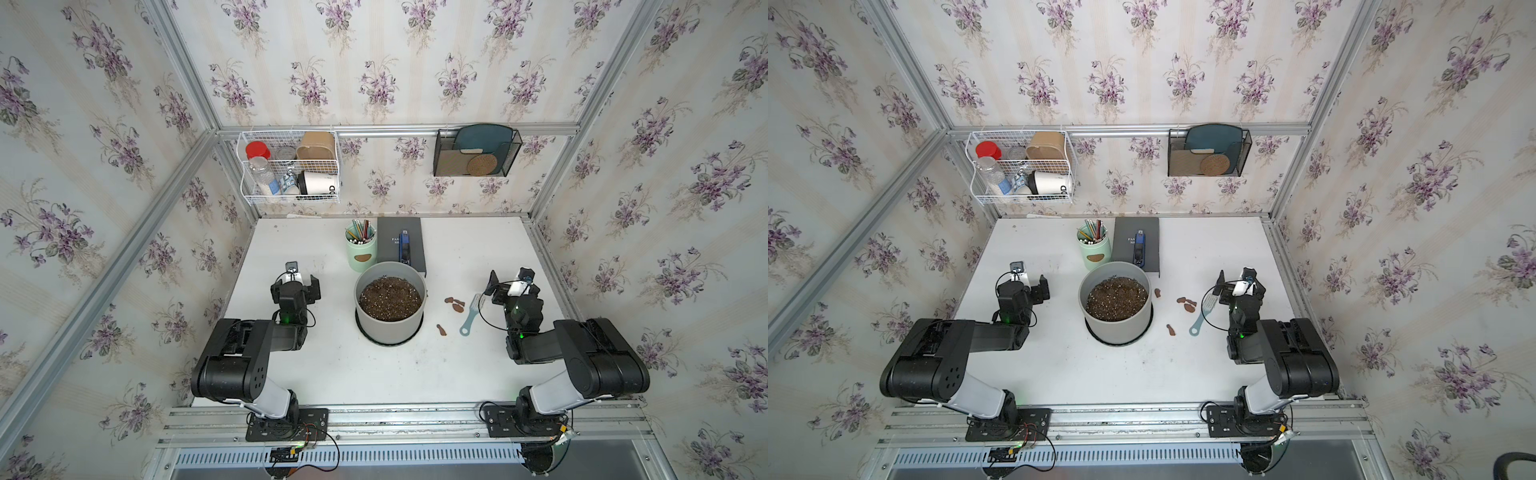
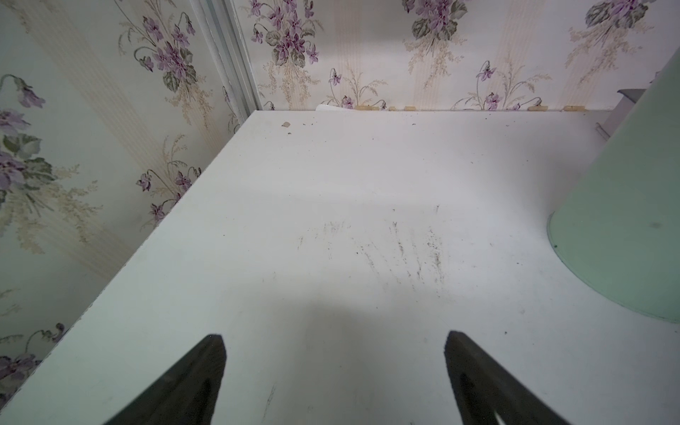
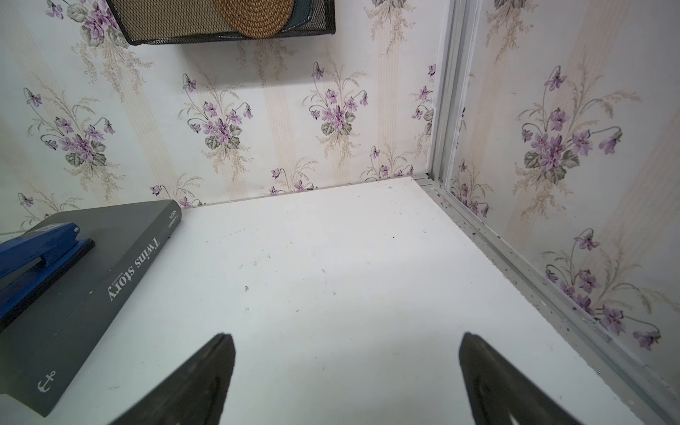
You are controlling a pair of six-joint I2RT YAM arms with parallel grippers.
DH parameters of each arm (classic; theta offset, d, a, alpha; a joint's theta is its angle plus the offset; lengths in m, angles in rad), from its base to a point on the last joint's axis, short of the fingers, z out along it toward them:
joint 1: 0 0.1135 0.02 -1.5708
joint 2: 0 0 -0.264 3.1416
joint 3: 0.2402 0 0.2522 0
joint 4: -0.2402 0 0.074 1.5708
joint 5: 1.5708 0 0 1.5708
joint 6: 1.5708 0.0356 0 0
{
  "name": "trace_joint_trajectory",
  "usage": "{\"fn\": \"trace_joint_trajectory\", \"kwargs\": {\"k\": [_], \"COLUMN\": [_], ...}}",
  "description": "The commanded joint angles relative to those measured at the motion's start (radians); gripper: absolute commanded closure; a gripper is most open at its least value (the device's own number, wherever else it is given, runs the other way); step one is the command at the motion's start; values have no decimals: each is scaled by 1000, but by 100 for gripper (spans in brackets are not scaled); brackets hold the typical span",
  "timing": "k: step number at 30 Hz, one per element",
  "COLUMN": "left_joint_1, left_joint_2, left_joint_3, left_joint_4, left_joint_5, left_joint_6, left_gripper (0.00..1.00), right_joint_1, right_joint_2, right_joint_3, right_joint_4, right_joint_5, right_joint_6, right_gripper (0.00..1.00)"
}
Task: Scrub the dried mud off the ceramic pot
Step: Reset both arms
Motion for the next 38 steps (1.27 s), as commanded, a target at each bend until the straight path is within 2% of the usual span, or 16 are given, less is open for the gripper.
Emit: {"fn": "trace_joint_trajectory", "kwargs": {"k": [1,38], "left_joint_1": [2,1], "left_joint_2": [1,-3], "left_joint_3": [5,-2], "left_joint_4": [31,41], "left_joint_5": [4,5], "left_joint_6": [7,6], "left_gripper": [3,3], "right_joint_1": [1,1], "right_joint_2": [2,3], "right_joint_3": [1,6], "right_joint_4": [17,11], "right_joint_5": [2,-7], "right_joint_6": [-9,-12], "right_gripper": [0,0]}}
